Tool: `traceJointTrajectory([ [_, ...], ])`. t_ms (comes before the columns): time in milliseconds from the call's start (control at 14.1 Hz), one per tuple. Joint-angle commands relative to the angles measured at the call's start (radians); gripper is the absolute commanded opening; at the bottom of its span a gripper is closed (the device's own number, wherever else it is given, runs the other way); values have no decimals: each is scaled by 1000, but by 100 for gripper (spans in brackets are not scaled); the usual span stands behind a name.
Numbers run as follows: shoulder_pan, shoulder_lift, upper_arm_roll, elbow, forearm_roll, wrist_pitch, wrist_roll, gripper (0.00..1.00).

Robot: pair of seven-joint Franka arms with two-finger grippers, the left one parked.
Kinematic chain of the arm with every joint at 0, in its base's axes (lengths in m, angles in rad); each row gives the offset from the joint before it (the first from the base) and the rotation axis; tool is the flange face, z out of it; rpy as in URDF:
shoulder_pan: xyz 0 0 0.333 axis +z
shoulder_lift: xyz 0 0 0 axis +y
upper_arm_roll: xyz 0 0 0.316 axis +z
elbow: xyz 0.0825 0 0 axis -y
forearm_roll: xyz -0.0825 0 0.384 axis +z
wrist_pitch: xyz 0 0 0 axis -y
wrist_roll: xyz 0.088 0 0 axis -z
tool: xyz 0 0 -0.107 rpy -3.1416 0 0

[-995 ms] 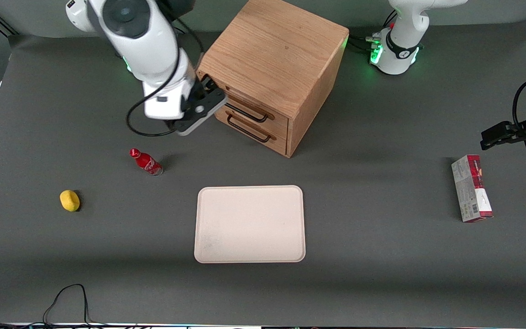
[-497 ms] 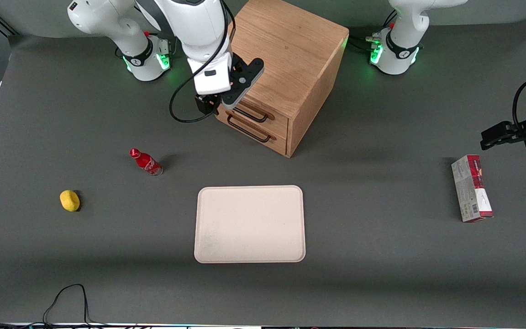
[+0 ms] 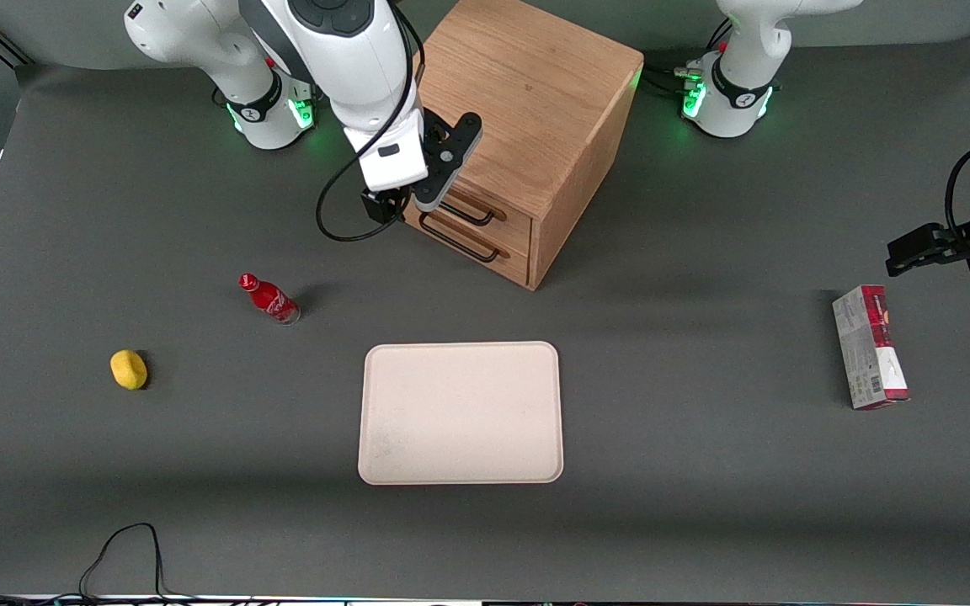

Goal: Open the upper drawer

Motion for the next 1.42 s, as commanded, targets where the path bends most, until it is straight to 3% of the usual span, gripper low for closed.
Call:
traceJointTrajectory([
  [0, 2, 5, -7, -8, 33, 15, -29, 100],
  [710, 14, -8, 1, -218, 34, 219, -29, 100],
  [1350, 14, 5, 2, -261, 34, 270, -35, 100],
])
